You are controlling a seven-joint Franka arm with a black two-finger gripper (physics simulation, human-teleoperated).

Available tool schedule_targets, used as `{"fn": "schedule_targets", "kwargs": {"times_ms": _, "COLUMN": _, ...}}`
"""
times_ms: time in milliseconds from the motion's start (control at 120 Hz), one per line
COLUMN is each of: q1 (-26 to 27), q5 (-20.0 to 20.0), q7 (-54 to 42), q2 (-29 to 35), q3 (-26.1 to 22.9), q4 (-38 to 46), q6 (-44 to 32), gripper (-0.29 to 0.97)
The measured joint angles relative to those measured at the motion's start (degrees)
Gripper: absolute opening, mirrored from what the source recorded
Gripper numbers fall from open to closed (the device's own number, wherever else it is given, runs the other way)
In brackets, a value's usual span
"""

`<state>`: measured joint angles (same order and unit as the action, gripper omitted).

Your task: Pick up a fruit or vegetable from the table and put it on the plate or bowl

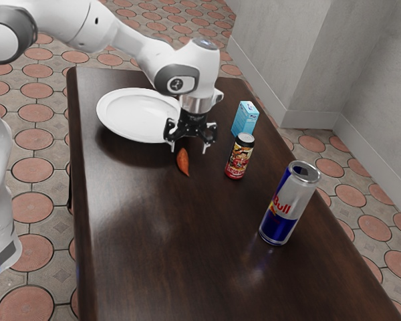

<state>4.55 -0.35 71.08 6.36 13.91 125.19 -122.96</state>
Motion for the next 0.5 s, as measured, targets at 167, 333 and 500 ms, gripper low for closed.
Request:
{"fn": "schedule_targets", "kwargs": {"times_ms": 167, "q1": -0.34, "q5": -1.26, "q7": -0.54, "q2": -2.32, "q3": 0.14, "q4": -0.15, "q6": -1.48, "gripper": 0.68}}
{"fn": "schedule_targets", "kwargs": {"times_ms": 333, "q1": -0.16, "q5": -2.01, "q7": -1.00, "q2": -3.48, "q3": 0.30, "q4": -0.21, "q6": -3.05, "gripper": 0.67}}
{"fn": "schedule_targets", "kwargs": {"times_ms": 500, "q1": -0.64, "q5": -2.28, "q7": -1.34, "q2": -3.24, "q3": 0.57, "q4": -0.09, "q6": -4.02, "gripper": 0.67}}
